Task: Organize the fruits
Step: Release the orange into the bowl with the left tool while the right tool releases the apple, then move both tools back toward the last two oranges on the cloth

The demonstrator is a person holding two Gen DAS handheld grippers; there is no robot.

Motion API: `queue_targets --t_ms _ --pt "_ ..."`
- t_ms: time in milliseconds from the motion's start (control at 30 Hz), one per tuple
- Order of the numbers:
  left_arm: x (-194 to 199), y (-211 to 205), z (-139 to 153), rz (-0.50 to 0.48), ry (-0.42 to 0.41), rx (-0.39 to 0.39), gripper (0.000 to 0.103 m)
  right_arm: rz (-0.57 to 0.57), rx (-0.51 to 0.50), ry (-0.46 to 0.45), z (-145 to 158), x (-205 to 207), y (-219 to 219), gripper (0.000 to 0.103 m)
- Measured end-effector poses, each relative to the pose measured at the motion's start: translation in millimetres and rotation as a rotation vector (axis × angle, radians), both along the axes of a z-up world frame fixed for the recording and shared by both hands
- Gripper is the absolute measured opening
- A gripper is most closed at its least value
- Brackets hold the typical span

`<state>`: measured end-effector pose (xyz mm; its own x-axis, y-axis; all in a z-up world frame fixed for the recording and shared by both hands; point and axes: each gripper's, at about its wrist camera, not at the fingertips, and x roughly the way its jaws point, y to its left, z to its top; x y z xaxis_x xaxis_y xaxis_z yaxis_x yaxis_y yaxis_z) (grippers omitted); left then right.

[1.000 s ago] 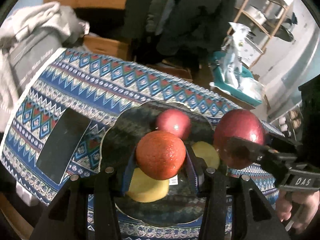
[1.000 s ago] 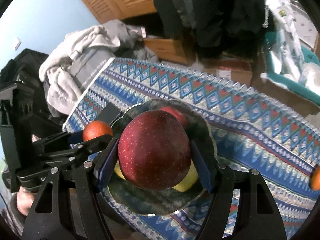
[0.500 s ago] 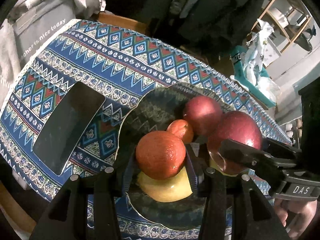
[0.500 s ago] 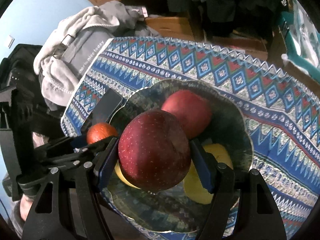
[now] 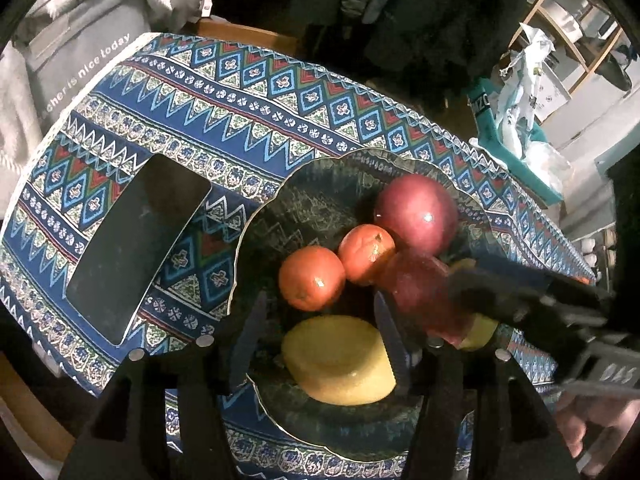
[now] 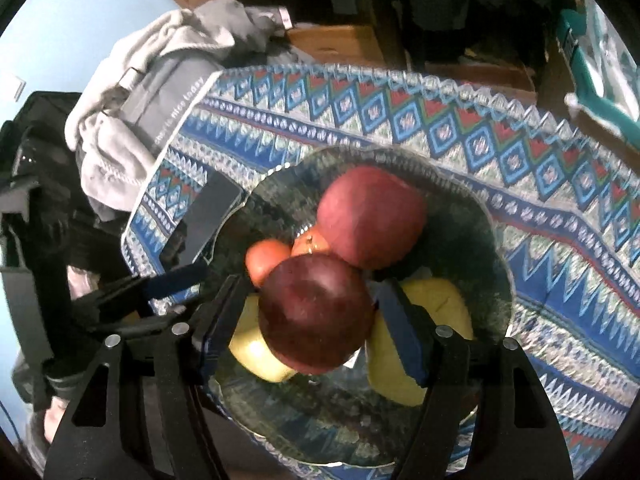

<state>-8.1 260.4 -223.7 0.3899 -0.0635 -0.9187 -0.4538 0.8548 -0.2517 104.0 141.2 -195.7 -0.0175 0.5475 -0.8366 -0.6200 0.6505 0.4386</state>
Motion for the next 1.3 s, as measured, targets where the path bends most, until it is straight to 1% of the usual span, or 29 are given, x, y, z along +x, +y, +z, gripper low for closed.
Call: queue_targets --t_ms 133,200,233,267,333,533,700,767,1000,1300 --pt "-0.7 -5.4 7.0 -0.015 -0.002 -0.001 0.059 -0.010 -0.009 -0.038 12.0 0.5 -2.1 0.072" --pt "-1.5 -9.1 13.3 -0.025 -0.011 0.017 0.061 -0.014 -0.028 -0.070 17.9 -0.7 -3.6 0.072" --pt "-1.7 -10.7 16.6 -0.029 -0.018 0.026 0.065 -0.013 -0.040 -0.089 20.3 -1.7 -4.5 0.072" --pt "-1.8 -12.4 20.5 -0.031 -0.026 0.034 0.067 -0.014 -0.049 -0.106 23.1 -2.8 -6.2 0.072" --pt "-2.2 -15.2 26.7 -0.036 -0.039 0.047 0.067 -0.017 -0.069 -0.135 28.0 -3.7 -10.6 0.072" --pt "0.1 -27.0 38.3 -0.065 -0.060 0.048 0.067 -0.029 -0.129 -0.228 42.0 -6.7 -30.4 0.072" --pt "3.6 -41.5 48.2 -0.093 -0.077 0.045 0.068 -0.064 -0.140 -0.246 50.5 -4.5 -52.0 0.072" --pt "5.3 -47.8 51.4 -0.107 -0.084 0.048 0.069 -0.082 -0.147 -0.255 54.8 -2.7 -63.5 0.072" --pt "11.5 -77.4 61.4 -0.170 -0.097 0.055 0.070 -0.135 -0.165 -0.281 67.4 -2.1 -98.7 0.073" --pt "20.4 -120.4 73.1 -0.262 -0.102 0.069 0.070 -0.205 -0.193 -0.315 80.4 -6.4 -154.4 0.073"
